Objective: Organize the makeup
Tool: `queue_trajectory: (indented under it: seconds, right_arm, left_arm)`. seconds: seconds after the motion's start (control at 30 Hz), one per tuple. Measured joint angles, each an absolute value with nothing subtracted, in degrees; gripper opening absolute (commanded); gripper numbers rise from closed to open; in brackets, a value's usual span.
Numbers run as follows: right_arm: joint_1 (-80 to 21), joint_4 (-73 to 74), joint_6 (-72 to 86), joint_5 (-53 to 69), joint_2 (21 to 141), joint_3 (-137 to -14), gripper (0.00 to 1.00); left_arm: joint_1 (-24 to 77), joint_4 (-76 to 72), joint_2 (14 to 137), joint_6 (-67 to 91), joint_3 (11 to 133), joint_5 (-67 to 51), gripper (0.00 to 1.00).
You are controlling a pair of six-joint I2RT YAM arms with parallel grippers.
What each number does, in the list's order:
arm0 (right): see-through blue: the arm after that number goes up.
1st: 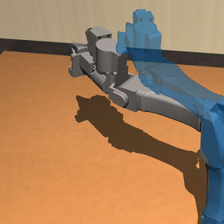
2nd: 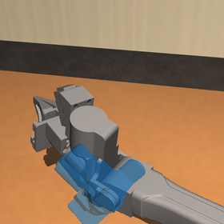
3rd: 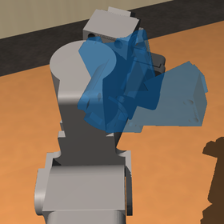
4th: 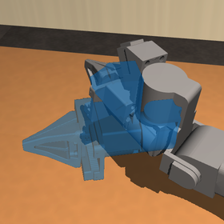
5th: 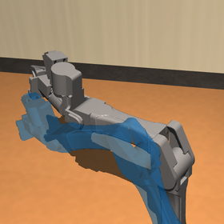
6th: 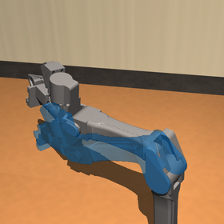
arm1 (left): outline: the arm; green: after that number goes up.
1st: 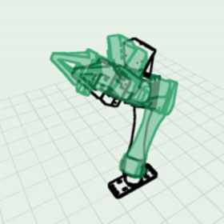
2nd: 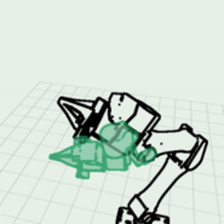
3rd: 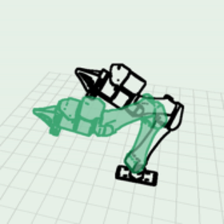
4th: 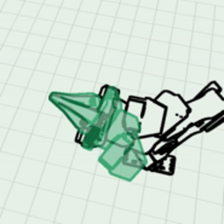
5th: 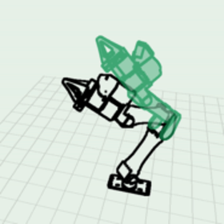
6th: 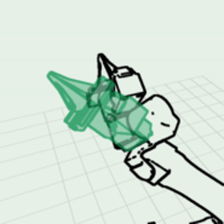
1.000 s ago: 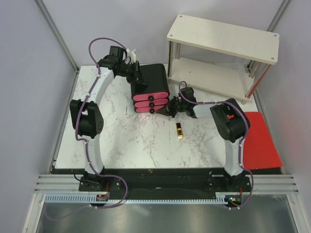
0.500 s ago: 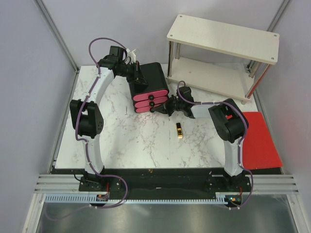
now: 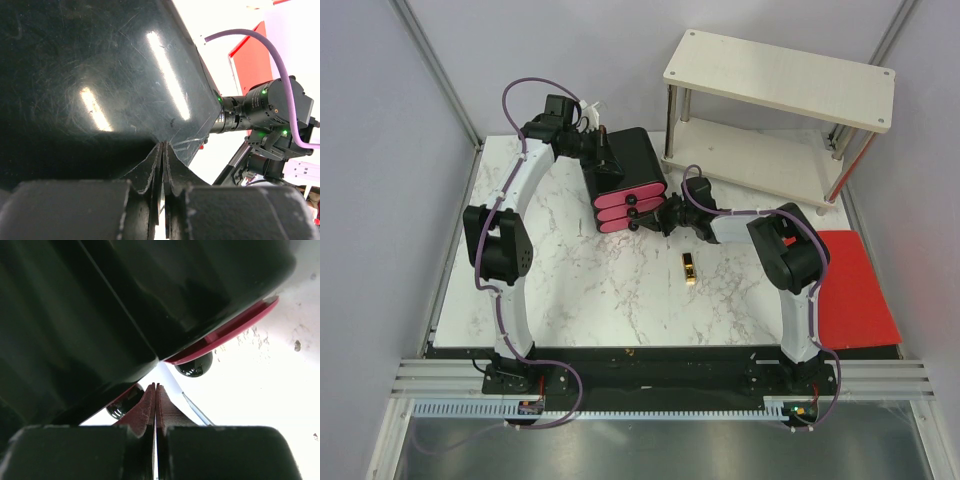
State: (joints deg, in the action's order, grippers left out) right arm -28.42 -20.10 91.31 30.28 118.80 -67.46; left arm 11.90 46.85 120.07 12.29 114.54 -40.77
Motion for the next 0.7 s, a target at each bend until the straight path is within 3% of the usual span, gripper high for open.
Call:
queue_trajectory:
  seconds: [0.33, 0.43, 0.47, 0.57, 0.7]
  right_arm:
    - [-28.77, -17.17, 89.65, 27.31, 118.10, -68.31, 0.00]
    - [-28.77, -16.05, 88.71, 26.87, 117.14, -68.12, 0.15]
    - [-28.77, -15.94, 88.62, 26.85, 116.68, -67.75, 0.29]
    - [-28.77, -14.94, 86.94, 26.96, 115.35, -66.28, 0.51]
    - [-28.77, -14.41, 85.43, 27.03, 115.33, -65.19, 0.55]
  left_arm:
    - [11.86, 46.63, 119.98, 12.32, 114.32, -40.82, 0.09]
    - [11.86, 46.63, 119.98, 12.32, 114.32, -40.82, 0.09]
    - [11.86, 46.63, 119.98, 12.32, 114.32, -40.82, 0.09]
    - [11.86, 46.61, 119.98, 12.32, 114.30, -40.82, 0.09]
    - [11.86, 46.52, 119.94, 12.32, 114.19, -40.84, 0.09]
